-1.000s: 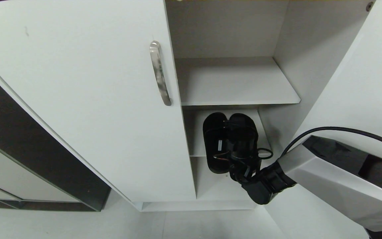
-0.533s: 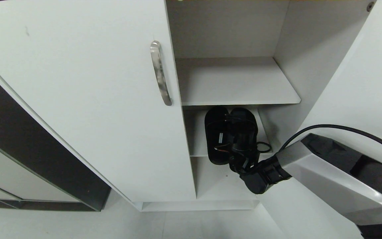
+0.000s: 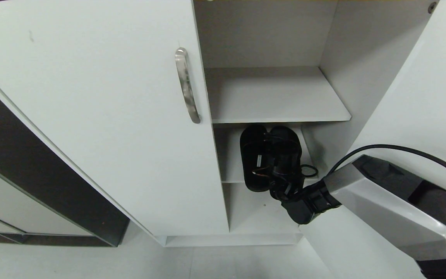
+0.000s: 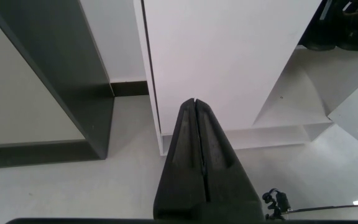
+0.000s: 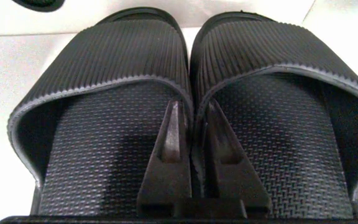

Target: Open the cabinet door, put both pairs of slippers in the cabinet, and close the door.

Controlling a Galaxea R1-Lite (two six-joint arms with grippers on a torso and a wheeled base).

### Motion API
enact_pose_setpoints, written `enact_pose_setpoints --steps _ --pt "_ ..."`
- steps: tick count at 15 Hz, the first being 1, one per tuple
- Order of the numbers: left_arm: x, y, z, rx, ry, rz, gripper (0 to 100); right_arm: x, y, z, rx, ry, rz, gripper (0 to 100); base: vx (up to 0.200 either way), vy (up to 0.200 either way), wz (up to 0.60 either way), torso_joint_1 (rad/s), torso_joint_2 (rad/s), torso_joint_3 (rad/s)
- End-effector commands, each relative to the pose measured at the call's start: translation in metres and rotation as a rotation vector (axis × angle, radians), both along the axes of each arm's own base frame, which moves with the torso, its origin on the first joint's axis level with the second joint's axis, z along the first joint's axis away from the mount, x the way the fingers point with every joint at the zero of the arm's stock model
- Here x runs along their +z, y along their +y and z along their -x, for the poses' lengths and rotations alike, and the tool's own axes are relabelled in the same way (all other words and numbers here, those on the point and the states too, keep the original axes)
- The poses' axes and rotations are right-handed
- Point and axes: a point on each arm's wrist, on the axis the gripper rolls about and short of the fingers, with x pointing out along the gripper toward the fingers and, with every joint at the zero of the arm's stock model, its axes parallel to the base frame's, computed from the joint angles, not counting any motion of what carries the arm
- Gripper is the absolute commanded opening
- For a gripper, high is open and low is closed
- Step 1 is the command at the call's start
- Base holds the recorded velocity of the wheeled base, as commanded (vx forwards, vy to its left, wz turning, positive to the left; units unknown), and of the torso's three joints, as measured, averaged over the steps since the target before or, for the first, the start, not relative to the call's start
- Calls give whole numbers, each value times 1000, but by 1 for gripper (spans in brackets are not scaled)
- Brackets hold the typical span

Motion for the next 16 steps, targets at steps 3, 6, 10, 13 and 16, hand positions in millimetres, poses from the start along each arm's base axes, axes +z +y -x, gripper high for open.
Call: enact_pose_setpoints --steps 3,6,10,13,16 --pt "0 0 0 0 1 0 0 -4 1 0 1 8 7 100 0 0 0 0 0 0" --pt "0 0 0 0 1 0 0 2 -5 13 5 24 40 100 0 0 0 0 0 0" --pt "0 0 0 0 1 0 0 38 -9 72 70 5 29 100 0 0 0 0 0 0" --pt "0 0 0 0 1 2 0 35 -19 129 141 41 62 100 0 0 0 0 0 0" --pt "0 0 0 0 1 2 0 24 -30 156 175 69 95 100 0 0 0 0 0 0"
